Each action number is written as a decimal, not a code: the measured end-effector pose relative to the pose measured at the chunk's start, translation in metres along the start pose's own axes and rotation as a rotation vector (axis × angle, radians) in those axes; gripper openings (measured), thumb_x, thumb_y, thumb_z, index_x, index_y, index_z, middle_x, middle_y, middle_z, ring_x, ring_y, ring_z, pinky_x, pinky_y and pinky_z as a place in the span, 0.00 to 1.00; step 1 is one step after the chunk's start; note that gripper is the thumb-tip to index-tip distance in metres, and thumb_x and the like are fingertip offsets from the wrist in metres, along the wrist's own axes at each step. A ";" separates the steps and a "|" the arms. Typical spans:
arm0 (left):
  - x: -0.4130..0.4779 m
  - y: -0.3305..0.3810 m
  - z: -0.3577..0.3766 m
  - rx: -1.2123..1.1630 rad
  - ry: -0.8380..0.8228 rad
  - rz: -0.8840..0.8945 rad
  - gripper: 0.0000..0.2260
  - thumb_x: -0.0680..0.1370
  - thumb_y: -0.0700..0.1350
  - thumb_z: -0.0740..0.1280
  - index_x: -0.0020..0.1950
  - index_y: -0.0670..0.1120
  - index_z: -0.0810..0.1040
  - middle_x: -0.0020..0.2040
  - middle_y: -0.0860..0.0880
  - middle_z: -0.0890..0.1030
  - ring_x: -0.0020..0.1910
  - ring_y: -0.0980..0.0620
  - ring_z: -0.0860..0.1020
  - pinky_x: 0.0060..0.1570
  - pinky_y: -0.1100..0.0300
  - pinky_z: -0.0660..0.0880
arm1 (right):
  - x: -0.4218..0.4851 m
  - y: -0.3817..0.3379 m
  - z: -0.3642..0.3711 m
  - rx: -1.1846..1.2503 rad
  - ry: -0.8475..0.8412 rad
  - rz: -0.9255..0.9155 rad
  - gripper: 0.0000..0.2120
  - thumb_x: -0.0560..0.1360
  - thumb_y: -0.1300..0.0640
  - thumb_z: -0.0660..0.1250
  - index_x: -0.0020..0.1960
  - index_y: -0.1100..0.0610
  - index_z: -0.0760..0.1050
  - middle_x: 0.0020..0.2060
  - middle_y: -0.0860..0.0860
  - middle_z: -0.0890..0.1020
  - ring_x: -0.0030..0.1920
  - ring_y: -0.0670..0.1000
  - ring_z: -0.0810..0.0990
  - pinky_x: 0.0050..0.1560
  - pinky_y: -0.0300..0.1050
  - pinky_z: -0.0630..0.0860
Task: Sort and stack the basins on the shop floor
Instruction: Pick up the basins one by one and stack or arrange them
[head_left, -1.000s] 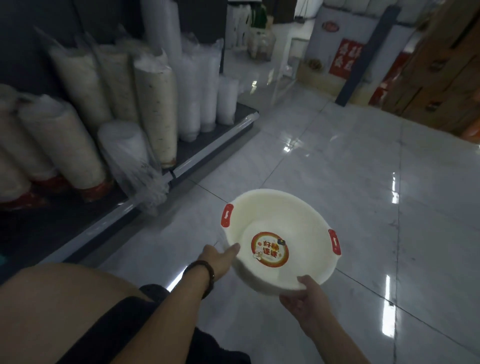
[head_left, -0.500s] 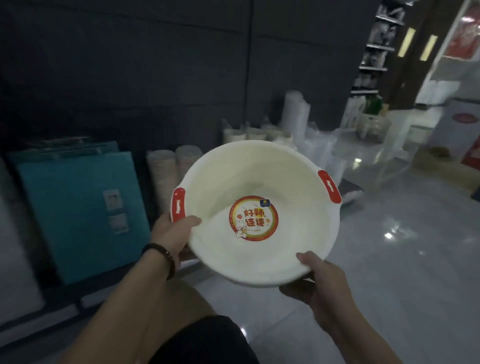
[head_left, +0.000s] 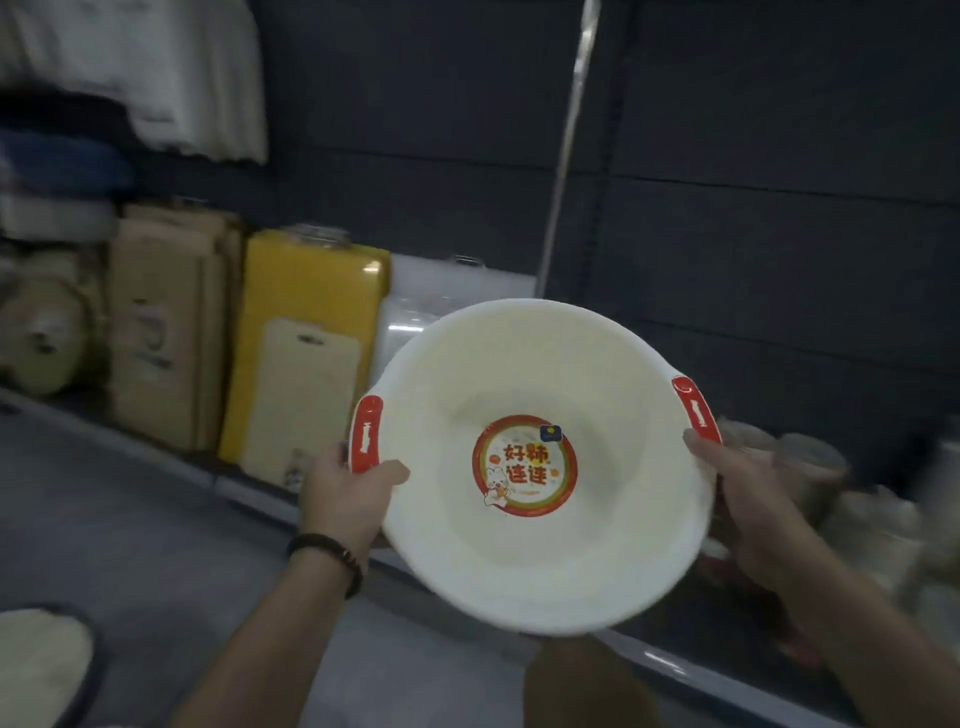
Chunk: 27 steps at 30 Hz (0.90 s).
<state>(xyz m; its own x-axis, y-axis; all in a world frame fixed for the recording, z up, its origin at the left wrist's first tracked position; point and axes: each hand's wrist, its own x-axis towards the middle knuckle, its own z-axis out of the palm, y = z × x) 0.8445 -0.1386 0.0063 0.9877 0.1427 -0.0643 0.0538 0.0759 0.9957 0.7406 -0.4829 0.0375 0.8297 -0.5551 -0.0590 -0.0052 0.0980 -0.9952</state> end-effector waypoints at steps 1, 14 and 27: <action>0.007 0.002 -0.027 -0.002 0.054 0.000 0.12 0.68 0.37 0.75 0.48 0.48 0.81 0.42 0.49 0.86 0.43 0.44 0.85 0.41 0.45 0.84 | 0.011 0.001 0.030 -0.007 -0.049 0.020 0.19 0.76 0.43 0.73 0.59 0.54 0.83 0.48 0.54 0.89 0.48 0.60 0.88 0.46 0.61 0.85; 0.060 -0.022 -0.286 0.000 0.569 -0.050 0.06 0.75 0.47 0.73 0.50 0.50 0.81 0.46 0.49 0.87 0.46 0.43 0.85 0.43 0.40 0.83 | 0.040 0.086 0.361 -0.075 -0.671 0.183 0.18 0.78 0.48 0.73 0.62 0.59 0.80 0.51 0.52 0.89 0.50 0.57 0.88 0.44 0.53 0.85; -0.024 -0.031 -0.443 -0.167 0.802 -0.185 0.09 0.79 0.48 0.70 0.59 0.53 0.79 0.55 0.46 0.85 0.56 0.42 0.81 0.48 0.44 0.80 | -0.058 0.137 0.568 -0.132 -1.046 0.260 0.13 0.81 0.52 0.70 0.60 0.61 0.81 0.46 0.53 0.89 0.47 0.57 0.88 0.51 0.59 0.86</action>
<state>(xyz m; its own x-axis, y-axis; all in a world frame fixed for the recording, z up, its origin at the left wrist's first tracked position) 0.7543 0.2926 -0.0527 0.5575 0.7674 -0.3167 0.1198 0.3031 0.9454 1.0089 0.0323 -0.0504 0.8589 0.4547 -0.2356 -0.2577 -0.0137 -0.9661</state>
